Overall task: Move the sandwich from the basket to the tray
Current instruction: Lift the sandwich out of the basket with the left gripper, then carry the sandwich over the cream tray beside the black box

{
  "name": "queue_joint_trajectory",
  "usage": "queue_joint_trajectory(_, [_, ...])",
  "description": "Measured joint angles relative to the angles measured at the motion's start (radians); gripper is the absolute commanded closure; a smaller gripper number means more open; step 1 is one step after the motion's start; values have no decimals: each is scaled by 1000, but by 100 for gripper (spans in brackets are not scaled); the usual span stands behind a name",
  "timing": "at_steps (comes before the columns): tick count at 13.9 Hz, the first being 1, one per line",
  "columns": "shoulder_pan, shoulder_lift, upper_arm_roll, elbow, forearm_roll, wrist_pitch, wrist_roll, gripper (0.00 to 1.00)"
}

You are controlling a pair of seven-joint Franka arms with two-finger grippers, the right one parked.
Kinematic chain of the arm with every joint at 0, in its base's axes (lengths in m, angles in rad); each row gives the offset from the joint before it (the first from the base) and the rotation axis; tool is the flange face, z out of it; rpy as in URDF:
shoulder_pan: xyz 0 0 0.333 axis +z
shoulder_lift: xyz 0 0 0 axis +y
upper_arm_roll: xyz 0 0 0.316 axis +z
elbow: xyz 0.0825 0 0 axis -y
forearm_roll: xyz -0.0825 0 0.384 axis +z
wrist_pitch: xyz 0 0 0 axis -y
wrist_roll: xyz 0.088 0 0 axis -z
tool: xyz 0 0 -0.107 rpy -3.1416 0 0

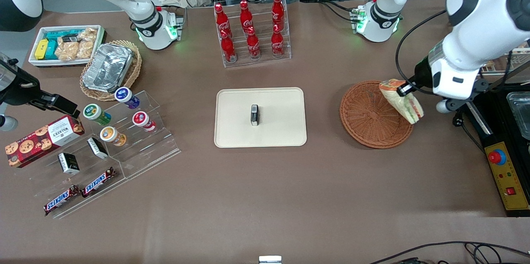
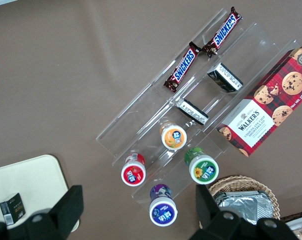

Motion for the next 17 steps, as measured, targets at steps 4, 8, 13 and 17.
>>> queue_joint_trajectory(4, [-2,3,-79,32,0,-2,39,100])
queue_joint_trajectory(8, [-4,31,-190,31,0,44,51,100])
queue_joint_trajectory(13, [-67,170,-324,25,13,215,51,100])
queue_joint_trajectory(17, [-155,303,-327,21,92,319,52,100])
